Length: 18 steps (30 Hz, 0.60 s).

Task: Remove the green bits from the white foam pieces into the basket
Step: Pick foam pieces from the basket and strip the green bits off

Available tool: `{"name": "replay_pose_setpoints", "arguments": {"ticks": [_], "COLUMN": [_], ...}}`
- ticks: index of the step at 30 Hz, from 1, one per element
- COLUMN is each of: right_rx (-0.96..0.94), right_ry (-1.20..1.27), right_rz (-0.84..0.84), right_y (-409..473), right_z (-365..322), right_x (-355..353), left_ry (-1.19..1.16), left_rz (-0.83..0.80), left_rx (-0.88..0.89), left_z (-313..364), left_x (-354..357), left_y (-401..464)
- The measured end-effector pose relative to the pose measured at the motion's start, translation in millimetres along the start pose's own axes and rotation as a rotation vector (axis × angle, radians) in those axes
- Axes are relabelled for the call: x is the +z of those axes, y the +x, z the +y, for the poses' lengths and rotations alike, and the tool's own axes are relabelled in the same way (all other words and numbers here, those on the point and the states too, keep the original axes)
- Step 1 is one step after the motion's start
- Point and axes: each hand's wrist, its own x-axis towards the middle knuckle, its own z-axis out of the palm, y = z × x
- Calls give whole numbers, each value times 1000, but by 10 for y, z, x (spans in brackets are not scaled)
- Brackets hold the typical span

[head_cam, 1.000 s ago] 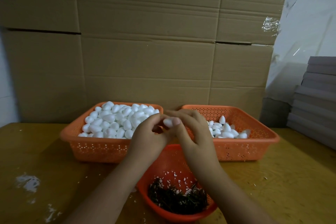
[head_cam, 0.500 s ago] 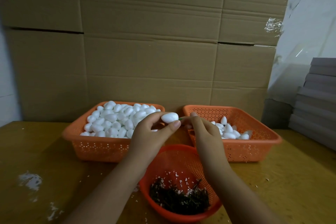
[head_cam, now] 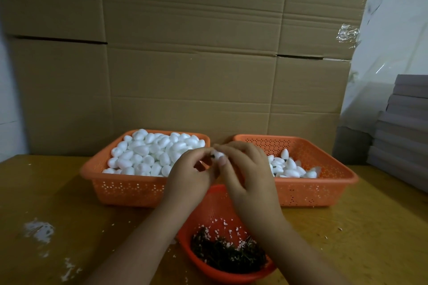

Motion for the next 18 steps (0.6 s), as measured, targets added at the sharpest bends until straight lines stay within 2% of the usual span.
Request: {"name": "replay_pose_setpoints", "arguments": {"ticks": [5,9,13,18], "right_rx": [463,609,507,231], "right_ry": [313,448,454,285], "right_rz": [-14,-66,-19,-4], "right_y": [64,93,77,48], "right_z": [51,37,6,-8], "right_x": [-26,-45,-35,-35], "left_ry": [-240,-227,-156,138], "left_rz": [4,-21,-32,-29], "left_rx": [-82,-55,-31,-5], "left_z": [20,35,25,-55], "left_x": [6,5,4,19], "left_y": [-32,-50,-41,-16]}}
